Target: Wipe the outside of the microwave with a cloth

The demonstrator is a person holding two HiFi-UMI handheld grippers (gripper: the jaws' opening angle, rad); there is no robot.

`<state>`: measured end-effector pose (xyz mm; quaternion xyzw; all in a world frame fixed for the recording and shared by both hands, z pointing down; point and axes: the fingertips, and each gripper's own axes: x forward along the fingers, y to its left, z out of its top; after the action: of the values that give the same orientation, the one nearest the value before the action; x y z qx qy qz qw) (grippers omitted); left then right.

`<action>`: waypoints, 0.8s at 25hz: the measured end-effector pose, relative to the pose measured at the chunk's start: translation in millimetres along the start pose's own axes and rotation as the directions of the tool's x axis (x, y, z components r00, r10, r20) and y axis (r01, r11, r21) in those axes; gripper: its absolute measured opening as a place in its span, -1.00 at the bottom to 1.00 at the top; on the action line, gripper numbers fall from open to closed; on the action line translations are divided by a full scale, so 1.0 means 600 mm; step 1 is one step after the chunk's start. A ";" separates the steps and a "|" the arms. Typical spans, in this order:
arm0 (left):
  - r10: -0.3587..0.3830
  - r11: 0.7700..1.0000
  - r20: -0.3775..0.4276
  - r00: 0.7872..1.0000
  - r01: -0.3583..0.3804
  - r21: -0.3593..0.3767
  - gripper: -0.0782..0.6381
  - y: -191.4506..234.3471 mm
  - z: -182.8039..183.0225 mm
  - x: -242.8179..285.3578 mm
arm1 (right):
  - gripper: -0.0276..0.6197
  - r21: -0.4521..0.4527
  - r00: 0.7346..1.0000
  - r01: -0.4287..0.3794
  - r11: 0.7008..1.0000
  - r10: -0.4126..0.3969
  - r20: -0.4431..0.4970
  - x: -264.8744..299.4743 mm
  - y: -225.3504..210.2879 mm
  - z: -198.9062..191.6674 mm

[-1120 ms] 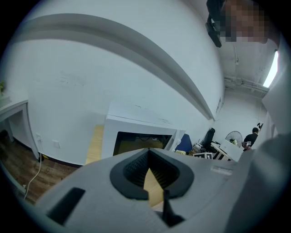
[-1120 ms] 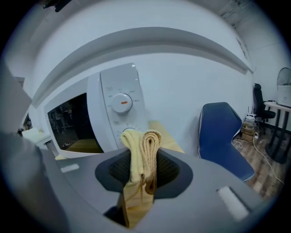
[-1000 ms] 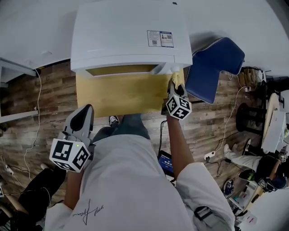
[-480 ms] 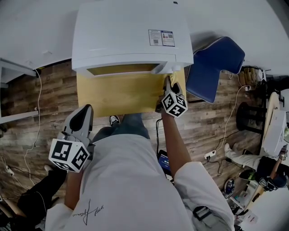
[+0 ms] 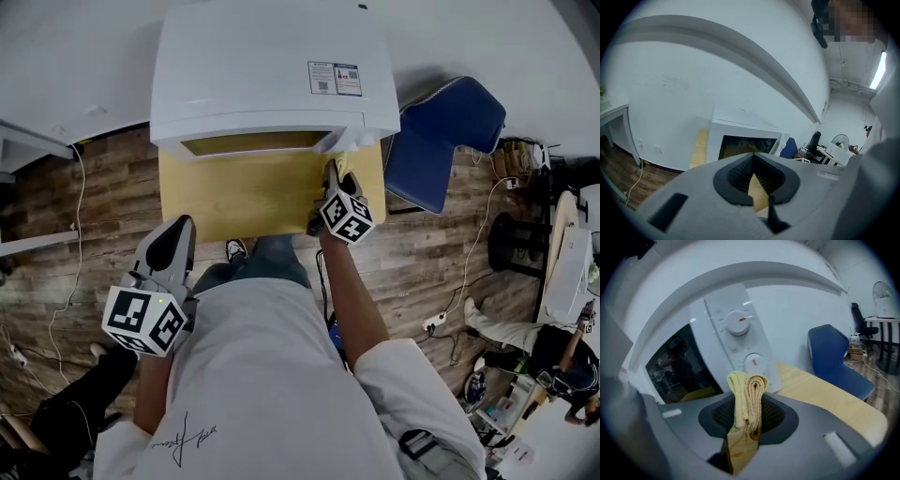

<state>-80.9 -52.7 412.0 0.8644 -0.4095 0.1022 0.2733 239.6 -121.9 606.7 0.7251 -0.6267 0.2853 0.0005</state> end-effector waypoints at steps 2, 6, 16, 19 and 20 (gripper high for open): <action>0.004 1.000 0.003 1.000 -0.004 -0.001 -0.80 0.002 0.000 -0.001 | -0.55 -0.020 1.000 -0.013 1.000 0.013 -0.007 0.006 0.020 -0.005; 0.013 1.000 0.006 1.000 -0.012 -0.010 -0.80 0.005 -0.004 -0.007 | -0.55 0.008 1.000 0.011 1.000 -0.011 0.002 0.003 0.023 -0.005; -0.003 1.000 0.012 1.000 0.003 -0.013 -0.80 0.003 0.000 -0.007 | -0.55 0.006 1.000 0.006 1.000 -0.006 0.004 -0.008 0.032 -0.004; -0.007 1.000 0.014 1.000 0.007 -0.010 -0.80 0.002 0.000 -0.009 | -0.55 0.022 1.000 0.006 1.000 -0.006 0.005 -0.014 0.035 -0.006; -0.006 1.000 0.015 1.000 0.007 -0.011 -0.80 0.003 0.000 -0.010 | -0.55 0.028 1.000 0.004 1.000 -0.004 0.005 -0.016 0.037 -0.008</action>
<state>-86.0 -49.6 410.3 0.8649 -0.4093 0.0925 0.2753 216.9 -116.4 598.7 0.7270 -0.6211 0.2924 -0.0107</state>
